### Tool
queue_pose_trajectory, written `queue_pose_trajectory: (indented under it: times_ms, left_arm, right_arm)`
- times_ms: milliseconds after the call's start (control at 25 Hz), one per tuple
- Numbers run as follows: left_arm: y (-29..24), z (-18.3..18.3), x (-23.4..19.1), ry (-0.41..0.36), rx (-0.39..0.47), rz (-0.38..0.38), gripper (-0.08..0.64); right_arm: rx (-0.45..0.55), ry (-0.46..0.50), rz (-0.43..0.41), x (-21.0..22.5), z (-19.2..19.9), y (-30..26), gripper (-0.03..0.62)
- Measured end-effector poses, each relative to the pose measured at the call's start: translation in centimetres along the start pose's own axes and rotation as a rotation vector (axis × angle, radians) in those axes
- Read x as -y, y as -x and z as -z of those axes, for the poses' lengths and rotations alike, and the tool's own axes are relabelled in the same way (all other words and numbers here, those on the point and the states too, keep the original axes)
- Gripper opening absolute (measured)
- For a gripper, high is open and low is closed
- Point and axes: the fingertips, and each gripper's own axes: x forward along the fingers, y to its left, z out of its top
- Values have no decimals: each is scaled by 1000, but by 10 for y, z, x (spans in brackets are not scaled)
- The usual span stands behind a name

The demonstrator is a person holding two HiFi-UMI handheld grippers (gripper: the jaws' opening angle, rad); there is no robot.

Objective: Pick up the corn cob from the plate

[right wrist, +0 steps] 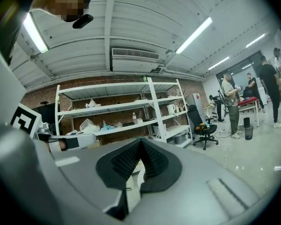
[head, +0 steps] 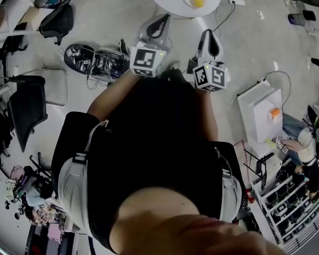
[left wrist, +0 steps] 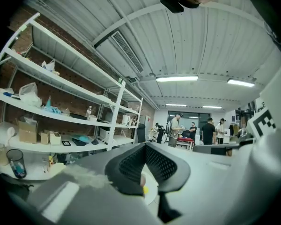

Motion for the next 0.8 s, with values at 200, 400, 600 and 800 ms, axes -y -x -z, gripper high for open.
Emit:
queue_pose_trajectory:
  times_ms: [200,400,600,800]
  left_arm:
    - [-7,0,-9,14,6,-5,6]
    - [-19,3,-15,19,-1,-10,6]
    - [-38,5,-18,22,-10,-21,6]
    - [-63,10,-18,25,-25,-21,6]
  right_arm:
    - [-4,4,12,-1,2,-10,6]
    - [-6,3,18,6,3,-24,8]
    - [-16,-3,19,19,5,-40,8]
    - [-31,-13,30,39,9,-58,8]
